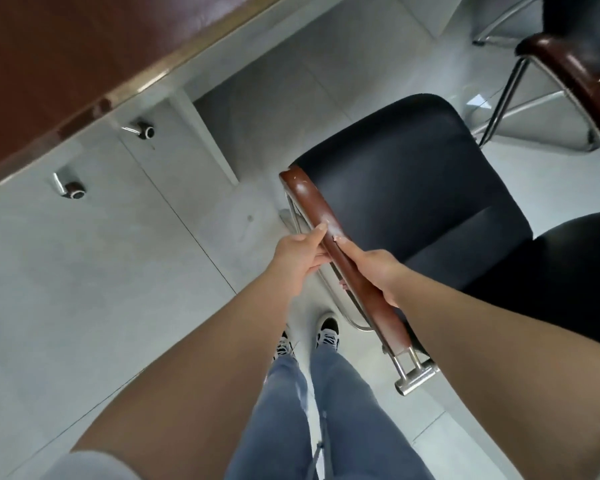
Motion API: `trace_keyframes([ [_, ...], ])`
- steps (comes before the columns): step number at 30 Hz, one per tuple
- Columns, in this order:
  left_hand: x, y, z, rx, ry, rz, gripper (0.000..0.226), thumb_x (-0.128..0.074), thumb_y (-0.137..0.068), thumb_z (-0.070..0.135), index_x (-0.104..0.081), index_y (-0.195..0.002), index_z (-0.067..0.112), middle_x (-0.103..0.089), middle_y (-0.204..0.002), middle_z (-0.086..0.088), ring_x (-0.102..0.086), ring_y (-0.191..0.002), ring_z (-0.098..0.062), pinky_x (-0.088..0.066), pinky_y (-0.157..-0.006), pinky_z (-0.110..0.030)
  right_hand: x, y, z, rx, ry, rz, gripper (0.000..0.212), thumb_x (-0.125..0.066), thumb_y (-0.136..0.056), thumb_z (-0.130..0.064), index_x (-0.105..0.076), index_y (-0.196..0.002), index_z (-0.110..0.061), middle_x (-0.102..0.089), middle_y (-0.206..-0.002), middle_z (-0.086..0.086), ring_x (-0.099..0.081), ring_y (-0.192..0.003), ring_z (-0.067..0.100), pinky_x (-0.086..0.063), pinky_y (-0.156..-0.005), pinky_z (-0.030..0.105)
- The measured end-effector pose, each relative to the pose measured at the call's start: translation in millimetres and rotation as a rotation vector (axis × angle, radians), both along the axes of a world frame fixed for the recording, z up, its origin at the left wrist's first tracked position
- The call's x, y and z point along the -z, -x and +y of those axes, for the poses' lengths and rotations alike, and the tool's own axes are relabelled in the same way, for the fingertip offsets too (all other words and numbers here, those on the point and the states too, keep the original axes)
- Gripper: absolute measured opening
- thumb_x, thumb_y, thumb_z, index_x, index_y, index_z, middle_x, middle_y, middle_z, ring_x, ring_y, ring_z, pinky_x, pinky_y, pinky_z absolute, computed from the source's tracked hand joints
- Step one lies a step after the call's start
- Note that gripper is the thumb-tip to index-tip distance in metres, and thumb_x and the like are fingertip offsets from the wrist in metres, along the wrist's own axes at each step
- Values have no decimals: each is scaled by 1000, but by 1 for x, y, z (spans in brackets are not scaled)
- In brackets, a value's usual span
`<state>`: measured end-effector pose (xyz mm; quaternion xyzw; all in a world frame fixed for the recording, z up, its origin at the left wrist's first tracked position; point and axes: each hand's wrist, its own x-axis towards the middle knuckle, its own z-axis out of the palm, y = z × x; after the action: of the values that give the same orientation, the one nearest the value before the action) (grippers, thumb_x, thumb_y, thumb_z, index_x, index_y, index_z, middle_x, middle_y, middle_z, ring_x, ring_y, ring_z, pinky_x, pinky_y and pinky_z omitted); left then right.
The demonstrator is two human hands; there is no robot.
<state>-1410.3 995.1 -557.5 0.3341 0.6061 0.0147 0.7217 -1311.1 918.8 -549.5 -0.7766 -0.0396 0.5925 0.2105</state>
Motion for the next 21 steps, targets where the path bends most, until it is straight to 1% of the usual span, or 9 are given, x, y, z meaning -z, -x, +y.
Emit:
trace_keyframes([
  [2, 1, 14, -15, -10, 16, -1, 31, -57, -92, 31, -62, -104, 3, -69, -102, -16, -66, -83, -22, -48, -89, -29, -2, 12, -12, -35, 21, -11, 60, -55, -77, -67, -66, -84, -8, -72, -86, 14, -69, -78, 23, -53, -81, 31],
  [5, 0, 34, -33, -34, 66, 1, 35, -55, -92, 32, -60, -111, 3, -68, -102, -12, -65, -81, -18, -45, -82, -24, -1, 27, -27, -93, 44, -9, 60, -52, -80, -66, -66, -83, -8, -70, -82, 12, -63, -67, 19, -50, -66, 26],
  [8, 2, 50, -47, -75, 96, 1, 36, -54, -93, 31, -59, -116, 3, -67, -110, -15, -65, -81, -16, -46, -80, -19, 4, 43, -38, -113, 44, -11, 55, -53, -81, -64, -67, -80, -10, -67, -74, 7, -60, -63, 17, -47, -70, 26],
  [12, 1, 53, -51, -163, 90, -18, 33, -54, -93, 29, -58, -115, 4, -66, -104, -12, -64, -75, -13, -47, -78, -18, 7, 48, -38, -121, 29, 0, 55, -52, -82, -63, -67, -81, -10, -69, -79, 11, -62, -69, 18, -47, -74, 26],
  [14, 2, 51, -52, -163, 102, 2, 31, -55, -92, 33, -58, -111, 8, -66, -101, -9, -64, -82, -15, -48, -80, -22, 6, 49, -37, -120, 36, -15, 51, -53, -83, -61, -66, -80, -12, -68, -78, 8, -61, -72, 18, -46, -72, 26],
  [16, -5, 53, -51, -118, 65, 36, 35, -54, -91, 39, -58, -108, 8, -66, -98, -7, -64, -88, -18, -50, -78, -25, 5, 52, -37, -80, -31, -64, 40, -58, -85, -51, -67, -84, -12, -65, -78, 4, -58, -75, 17, -47, -71, 27],
  [18, -13, 55, -43, -85, -40, 86, 36, -56, -90, 40, -62, -102, 6, -65, -90, -6, -62, -84, -18, -50, -78, -28, -1, 53, -29, -3, -143, -118, 31, -64, -85, -41, -70, -90, -11, -66, -79, 3, -59, -78, 17, -50, -80, 31],
  [19, -21, 56, -40, -76, -91, 102, 32, -56, -90, 40, -64, -94, 9, -64, -85, -4, -61, -80, -17, -49, -79, -28, -7, 53, -23, 18, -186, -137, 27, -66, -85, -38, -71, -90, -12, -67, -80, 3, -61, -79, 18, -51, -83, 32],
  [21, -45, 62, -36, -105, -156, 88, 26, -53, -92, 38, -56, -77, 16, -57, -78, 2, -56, -76, -13, -47, -73, -24, -24, 56, -11, 38, -268, -146, 17, -67, -85, -34, -70, -83, -17, -68, -82, 5, -62, -80, 19, -51, -83, 34],
])
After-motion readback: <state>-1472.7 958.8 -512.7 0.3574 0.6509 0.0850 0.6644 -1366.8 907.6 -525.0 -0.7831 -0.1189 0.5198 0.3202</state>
